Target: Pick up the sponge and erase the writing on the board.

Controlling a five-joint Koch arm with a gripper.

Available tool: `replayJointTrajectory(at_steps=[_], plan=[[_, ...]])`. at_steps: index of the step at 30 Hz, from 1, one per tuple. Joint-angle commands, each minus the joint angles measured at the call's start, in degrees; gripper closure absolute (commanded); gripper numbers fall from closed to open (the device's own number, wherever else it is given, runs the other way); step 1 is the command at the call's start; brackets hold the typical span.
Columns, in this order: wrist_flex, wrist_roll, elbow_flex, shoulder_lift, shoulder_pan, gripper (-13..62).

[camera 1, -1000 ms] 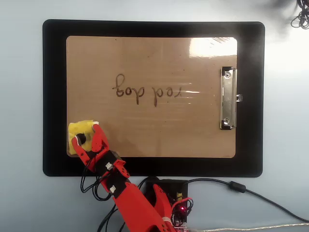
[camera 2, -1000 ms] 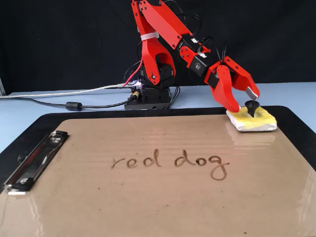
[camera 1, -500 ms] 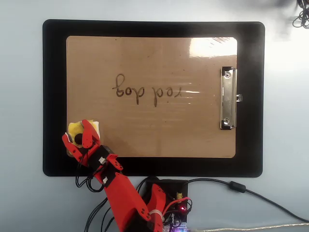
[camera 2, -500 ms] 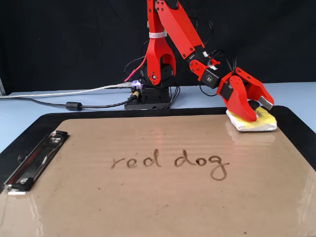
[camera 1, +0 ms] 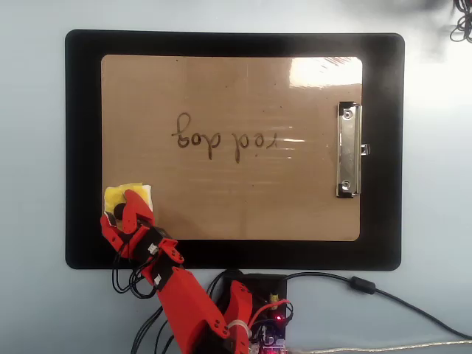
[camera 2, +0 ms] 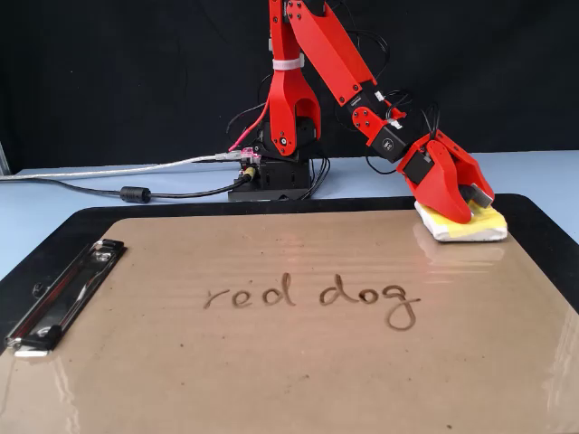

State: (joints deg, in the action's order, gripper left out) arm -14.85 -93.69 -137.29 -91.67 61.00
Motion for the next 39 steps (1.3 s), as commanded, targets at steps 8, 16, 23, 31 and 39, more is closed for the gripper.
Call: replayJointTrajectory(at_steps=[8,16,23,31,39], plan=[[-1.23,6.77,-1.41,-2.9,-1.67,36.8],[-1.58,9.93,-1.93,-3.34,-9.4,53.0],[-1.58,13.27,-1.76,-4.13,-10.46,52.9],[0.88,5.01,-2.2,-2.11,-13.62,53.3],[-1.93,7.82,-1.76,-1.85,-39.81,57.2]])
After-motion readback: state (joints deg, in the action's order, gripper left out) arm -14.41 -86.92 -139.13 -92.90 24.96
